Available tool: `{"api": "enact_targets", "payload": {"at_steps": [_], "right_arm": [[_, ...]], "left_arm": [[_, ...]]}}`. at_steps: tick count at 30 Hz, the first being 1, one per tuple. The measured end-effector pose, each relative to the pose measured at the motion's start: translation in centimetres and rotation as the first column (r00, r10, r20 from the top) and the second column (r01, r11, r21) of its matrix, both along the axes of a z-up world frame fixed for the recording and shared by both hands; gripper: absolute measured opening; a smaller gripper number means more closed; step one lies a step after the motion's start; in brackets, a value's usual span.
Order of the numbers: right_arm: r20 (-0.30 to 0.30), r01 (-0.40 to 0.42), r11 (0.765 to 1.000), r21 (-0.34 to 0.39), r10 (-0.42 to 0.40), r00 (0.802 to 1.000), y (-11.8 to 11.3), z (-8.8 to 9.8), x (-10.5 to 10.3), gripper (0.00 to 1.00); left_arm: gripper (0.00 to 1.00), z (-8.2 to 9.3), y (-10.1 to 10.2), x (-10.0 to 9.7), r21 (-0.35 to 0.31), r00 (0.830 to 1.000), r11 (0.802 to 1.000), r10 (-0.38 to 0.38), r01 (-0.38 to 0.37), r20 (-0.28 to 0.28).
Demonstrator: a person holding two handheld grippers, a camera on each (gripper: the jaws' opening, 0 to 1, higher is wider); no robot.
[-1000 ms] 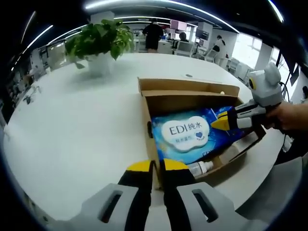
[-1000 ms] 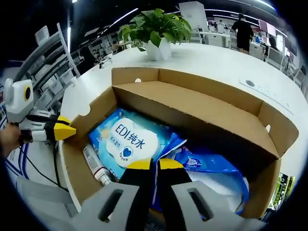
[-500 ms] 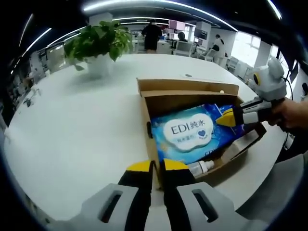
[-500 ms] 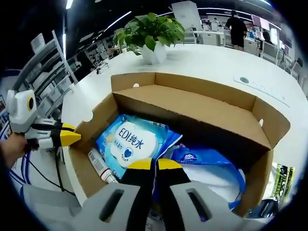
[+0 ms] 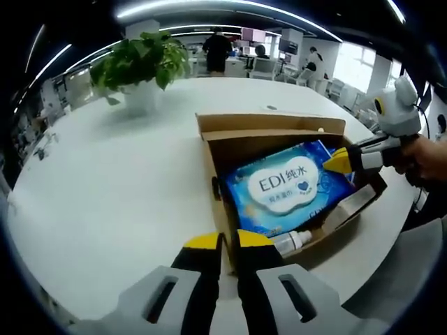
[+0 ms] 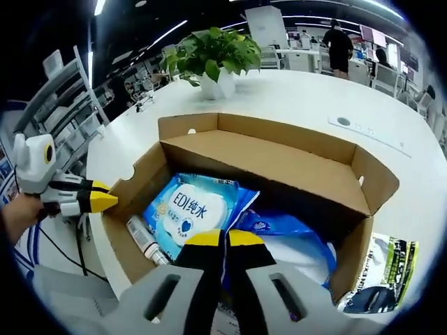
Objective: Operate the shoe box by opening the lid, removing the specified soft item, and placing it in the target area until the item is outside and the box remains undamaged.
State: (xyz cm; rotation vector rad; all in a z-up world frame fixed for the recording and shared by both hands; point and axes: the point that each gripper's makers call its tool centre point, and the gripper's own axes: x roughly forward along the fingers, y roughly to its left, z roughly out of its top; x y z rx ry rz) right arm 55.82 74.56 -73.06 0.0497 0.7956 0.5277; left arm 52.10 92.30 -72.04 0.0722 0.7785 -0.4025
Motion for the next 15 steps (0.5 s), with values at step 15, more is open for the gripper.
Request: {"api": "enact_targets", "payload": {"at_steps": [15], "right_arm": [[0.033,0.031,1.0,0.003,-0.031,0.999,-2.8,1.1,-0.8,0.0]], "left_arm": [[0.05,-0.1,0.0,0.0,0.016,1.0,1.0,-0.016,0.017,-0.016]]}}
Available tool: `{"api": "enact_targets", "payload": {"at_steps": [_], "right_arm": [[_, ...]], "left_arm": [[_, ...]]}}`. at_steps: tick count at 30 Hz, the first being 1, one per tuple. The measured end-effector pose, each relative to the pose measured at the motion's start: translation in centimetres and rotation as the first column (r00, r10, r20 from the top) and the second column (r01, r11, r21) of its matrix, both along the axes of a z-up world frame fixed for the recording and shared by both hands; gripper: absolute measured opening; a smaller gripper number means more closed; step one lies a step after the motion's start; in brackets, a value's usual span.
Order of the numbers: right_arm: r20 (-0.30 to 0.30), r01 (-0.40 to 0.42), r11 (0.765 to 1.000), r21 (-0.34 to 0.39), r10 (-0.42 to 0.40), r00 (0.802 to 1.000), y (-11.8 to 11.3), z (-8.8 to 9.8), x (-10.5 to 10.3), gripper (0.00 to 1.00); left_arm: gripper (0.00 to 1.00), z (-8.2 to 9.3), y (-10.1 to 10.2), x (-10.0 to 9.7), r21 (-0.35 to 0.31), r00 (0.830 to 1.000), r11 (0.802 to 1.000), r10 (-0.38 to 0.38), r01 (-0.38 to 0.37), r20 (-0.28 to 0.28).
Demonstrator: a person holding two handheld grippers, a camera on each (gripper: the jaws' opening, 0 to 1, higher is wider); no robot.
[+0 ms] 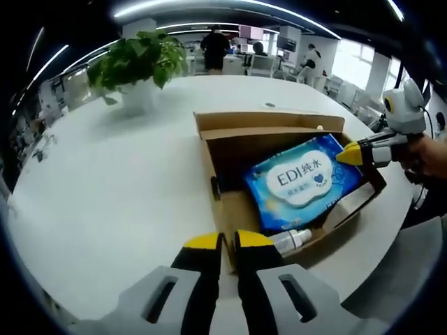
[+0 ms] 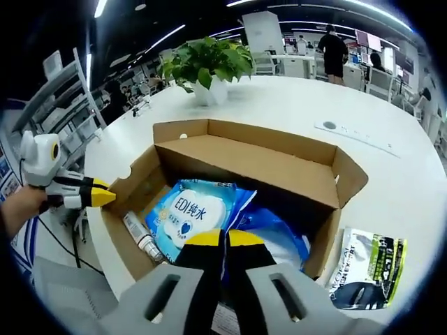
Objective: Operate the shoe box by opening the lid, removing the specified soft item, and placing it in the target area until the item is outside and the box remains undamaged.
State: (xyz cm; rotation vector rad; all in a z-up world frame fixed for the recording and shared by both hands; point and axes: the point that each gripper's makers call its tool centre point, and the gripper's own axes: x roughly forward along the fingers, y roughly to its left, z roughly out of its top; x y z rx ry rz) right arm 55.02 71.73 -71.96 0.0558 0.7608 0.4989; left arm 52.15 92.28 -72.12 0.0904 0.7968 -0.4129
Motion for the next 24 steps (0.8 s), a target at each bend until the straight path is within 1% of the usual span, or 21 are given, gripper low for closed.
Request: {"api": "enact_targets", "payload": {"at_steps": [6,12,14,19,22,24], "right_arm": [[-0.009,0.014,1.0,-0.004,-0.014,1.0,-0.6,-0.2,-0.3,0.0],[-0.024,0.021,1.0,-0.01,-0.021,0.999,-1.2,-0.8,-0.4,0.0],[-0.03,0.026,1.0,-0.01,-0.027,0.999,-1.4,-1.0,-0.4,0.0],[-0.037,0.03,0.999,-0.013,-0.03,0.999,-1.5,-1.3,-0.5,0.0],[-0.038,0.03,0.999,-0.013,-0.031,0.999,-1.6,-1.5,-0.5,0.0],[-0.04,0.031,0.999,-0.011,-0.031,0.999,-1.7,-1.5,-0.5,0.0]], "left_arm": [[0.05,0.0,-0.1,0.0,0.018,1.0,1.0,-0.017,0.017,-0.019],[0.06,0.0,-0.2,0.1,0.038,0.997,0.998,-0.046,0.048,-0.058],[0.07,0.2,-0.3,0.1,0.053,0.997,0.997,-0.06,0.062,-0.049],[0.16,1.1,-1.1,0.4,0.067,0.995,0.993,-0.098,0.099,-0.022],[0.21,1.5,-1.6,0.8,0.1,0.992,0.987,-0.125,0.124,0.001],[0.24,1.7,-1.8,0.9,0.112,0.991,0.985,-0.131,0.13,0.001]]}}
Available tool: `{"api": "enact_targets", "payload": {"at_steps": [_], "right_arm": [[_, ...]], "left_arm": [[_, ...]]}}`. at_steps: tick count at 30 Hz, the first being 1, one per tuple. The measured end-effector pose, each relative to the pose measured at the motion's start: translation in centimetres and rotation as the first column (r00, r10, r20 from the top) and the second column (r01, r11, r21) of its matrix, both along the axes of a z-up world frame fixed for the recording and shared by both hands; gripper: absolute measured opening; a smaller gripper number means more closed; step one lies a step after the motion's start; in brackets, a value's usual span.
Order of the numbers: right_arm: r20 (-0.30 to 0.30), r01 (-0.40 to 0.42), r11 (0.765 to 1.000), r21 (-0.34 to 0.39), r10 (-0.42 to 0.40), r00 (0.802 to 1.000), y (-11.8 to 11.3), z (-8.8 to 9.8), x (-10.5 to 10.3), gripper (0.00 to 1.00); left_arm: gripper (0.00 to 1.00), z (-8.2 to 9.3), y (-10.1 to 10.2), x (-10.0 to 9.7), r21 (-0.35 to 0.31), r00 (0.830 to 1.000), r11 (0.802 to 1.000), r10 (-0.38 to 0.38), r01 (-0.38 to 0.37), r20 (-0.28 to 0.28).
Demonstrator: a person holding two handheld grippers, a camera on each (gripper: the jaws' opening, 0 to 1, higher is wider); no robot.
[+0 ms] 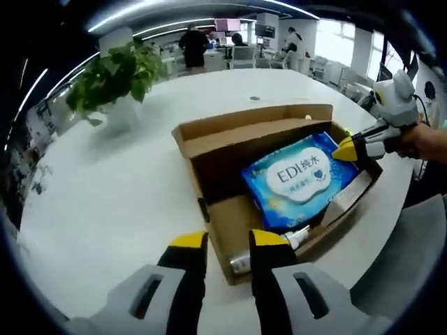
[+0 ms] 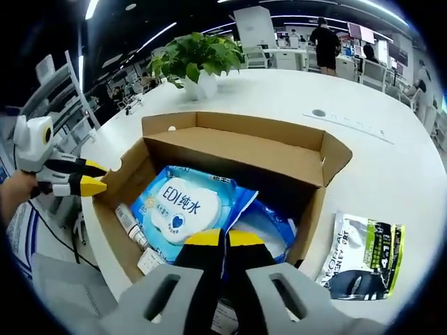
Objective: Operate the shoe box by opening the lid, removing the specified soft item, and placing it in the target area until the item is outside and the box remains undamaged.
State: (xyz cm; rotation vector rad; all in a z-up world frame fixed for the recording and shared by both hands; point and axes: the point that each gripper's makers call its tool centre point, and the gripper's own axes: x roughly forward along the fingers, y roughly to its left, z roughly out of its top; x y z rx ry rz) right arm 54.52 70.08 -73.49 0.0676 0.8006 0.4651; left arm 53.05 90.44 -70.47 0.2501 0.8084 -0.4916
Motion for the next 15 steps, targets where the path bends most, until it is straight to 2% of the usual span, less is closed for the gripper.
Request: {"api": "enact_targets", "payload": {"at_steps": [3,5,7,9,12,15], "right_arm": [[-0.002,-0.004,1.0,-0.002,0.004,1.0,-0.1,-0.1,-0.1,0.0],[-0.004,-0.005,1.0,-0.002,0.005,1.0,-0.1,-0.2,-0.1,0.0],[-0.006,-0.008,1.0,-0.002,0.007,1.0,-0.2,-0.2,-0.1,0.0],[-0.007,-0.008,1.0,0.0,0.008,1.0,-0.2,-0.3,-0.1,0.0],[-0.009,-0.005,1.0,0.003,0.005,1.0,-0.3,-0.3,-0.1,0.0],[-0.01,-0.005,1.0,0.001,0.005,1.0,-0.3,-0.4,-0.2,0.0]], "left_arm": [[0.25,0.4,-0.5,0.3,0.036,0.999,0.999,-0.038,0.037,0.027],[0.23,0.9,-1.3,0.6,0.028,0.998,0.999,-0.045,0.044,0.035],[0.24,1.2,-2.1,0.8,0.025,0.997,0.997,-0.067,0.066,0.046],[0.24,1.1,-2.8,1.0,0.01,0.996,0.997,-0.081,0.081,0.036],[0.25,0.7,-3.5,1.2,0.04,0.993,0.992,-0.118,0.117,0.029],[0.25,0.2,-4.2,1.3,0.039,0.991,0.99,-0.135,0.134,0.01]]}}
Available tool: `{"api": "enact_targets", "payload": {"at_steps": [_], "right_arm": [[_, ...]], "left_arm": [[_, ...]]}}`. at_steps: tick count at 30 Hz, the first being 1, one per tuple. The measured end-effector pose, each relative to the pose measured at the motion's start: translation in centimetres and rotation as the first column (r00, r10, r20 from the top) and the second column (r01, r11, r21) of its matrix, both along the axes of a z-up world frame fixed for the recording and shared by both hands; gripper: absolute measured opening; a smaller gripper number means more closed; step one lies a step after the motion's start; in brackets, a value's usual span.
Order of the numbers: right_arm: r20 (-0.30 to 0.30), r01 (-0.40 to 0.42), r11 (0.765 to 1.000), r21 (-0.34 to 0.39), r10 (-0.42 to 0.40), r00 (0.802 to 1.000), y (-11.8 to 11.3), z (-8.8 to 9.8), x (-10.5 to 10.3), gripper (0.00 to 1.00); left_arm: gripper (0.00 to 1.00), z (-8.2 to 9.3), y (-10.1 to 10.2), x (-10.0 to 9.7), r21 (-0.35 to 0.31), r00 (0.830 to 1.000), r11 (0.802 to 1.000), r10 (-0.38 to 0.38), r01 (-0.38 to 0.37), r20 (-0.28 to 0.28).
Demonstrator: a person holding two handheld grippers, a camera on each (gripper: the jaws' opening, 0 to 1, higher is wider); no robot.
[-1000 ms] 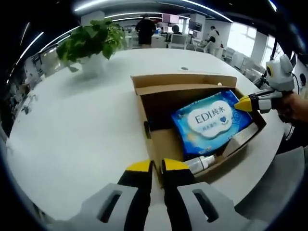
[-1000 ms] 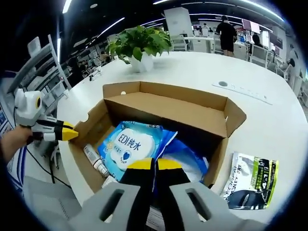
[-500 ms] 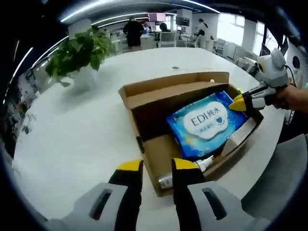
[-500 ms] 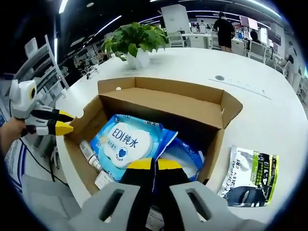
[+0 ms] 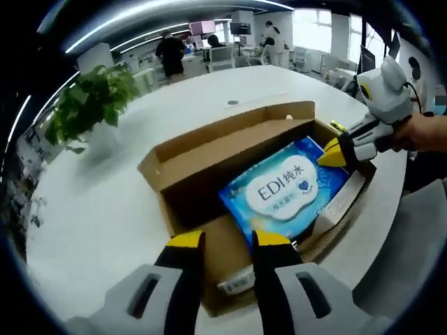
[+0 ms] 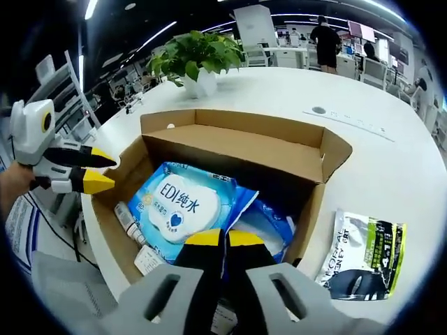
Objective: Operate the shoe box by opening the lid, removing the specified soft item, and placing it in the target area until the item is outside and the box remains undamaged.
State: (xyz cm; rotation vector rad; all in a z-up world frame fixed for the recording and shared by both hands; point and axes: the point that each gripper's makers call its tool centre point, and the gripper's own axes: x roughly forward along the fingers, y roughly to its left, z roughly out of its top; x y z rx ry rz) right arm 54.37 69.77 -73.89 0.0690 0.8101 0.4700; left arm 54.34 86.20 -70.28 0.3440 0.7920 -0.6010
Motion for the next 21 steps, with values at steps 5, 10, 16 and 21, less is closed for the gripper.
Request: {"api": "enact_targets", "payload": {"at_steps": [5,10,16,21], "right_arm": [[-0.002,-0.001,1.0,-0.001,0.001,1.0,-0.1,-0.1,0.0,0.0],[-0.004,0.0,1.0,0.001,0.0,1.0,-0.1,-0.2,0.0,0.0],[-0.01,0.0,1.0,0.001,0.0,1.0,-0.2,-0.2,0.1,0.0],[-0.013,0.001,1.0,0.002,-0.001,1.0,-0.2,-0.4,0.1,0.0]], "left_arm": [[0.26,-1.1,-0.7,0.2,0.01,0.999,1.0,-0.024,0.025,-0.032],[0.26,-2.0,-1.2,0.6,0.004,0.997,0.999,-0.036,0.037,-0.066],[0.27,-3.6,-1.4,0.6,-0.001,0.992,0.999,-0.034,0.034,-0.121],[0.26,-4.7,-1.9,0.4,-0.017,0.983,0.999,-0.032,0.03,-0.183]]}}
